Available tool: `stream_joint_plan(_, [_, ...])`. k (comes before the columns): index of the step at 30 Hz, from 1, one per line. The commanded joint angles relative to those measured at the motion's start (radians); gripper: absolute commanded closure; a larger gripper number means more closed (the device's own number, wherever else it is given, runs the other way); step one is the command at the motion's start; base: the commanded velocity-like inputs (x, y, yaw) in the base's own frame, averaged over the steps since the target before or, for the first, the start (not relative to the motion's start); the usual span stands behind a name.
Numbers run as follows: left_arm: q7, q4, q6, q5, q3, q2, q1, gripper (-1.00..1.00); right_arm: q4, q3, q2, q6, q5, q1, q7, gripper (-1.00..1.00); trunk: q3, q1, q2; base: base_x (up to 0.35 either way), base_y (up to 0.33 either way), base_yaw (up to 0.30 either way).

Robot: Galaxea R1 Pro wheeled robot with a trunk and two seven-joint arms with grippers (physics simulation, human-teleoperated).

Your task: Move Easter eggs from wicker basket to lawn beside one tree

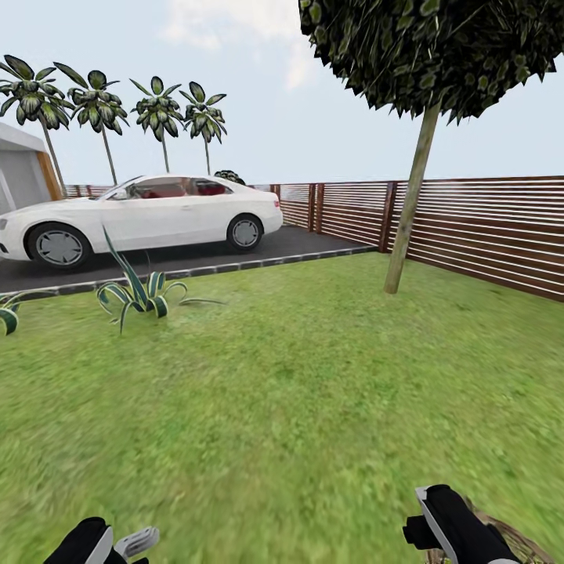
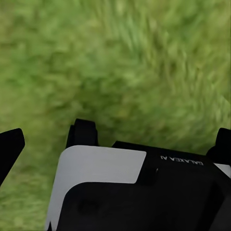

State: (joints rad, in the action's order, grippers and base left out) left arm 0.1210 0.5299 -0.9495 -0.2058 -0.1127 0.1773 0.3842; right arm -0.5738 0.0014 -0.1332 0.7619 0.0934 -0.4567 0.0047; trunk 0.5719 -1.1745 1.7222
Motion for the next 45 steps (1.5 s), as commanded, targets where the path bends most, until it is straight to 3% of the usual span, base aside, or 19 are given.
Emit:
stream_joint_plan(1, [0.005, 0.001, -0.005, 0.003, -0.004, 0.000, 0.001, -1.00, -0.001, 0.000, 0.000, 0.005, 0.009, 0.000, 0.004, -1.00, 0.004, -0.004, 0.008, 0.000, 0.000, 0.000])
stream_joint_plan(45, [0.005, 0.001, -0.003, 0.003, -0.002, -0.001, 0.001, -1.00, -0.006, -0.002, -0.011, 0.005, 0.009, 0.000, 0.006, -1.00, 0.142, -0.173, 0.316, 0.000, 0.000, 0.000])
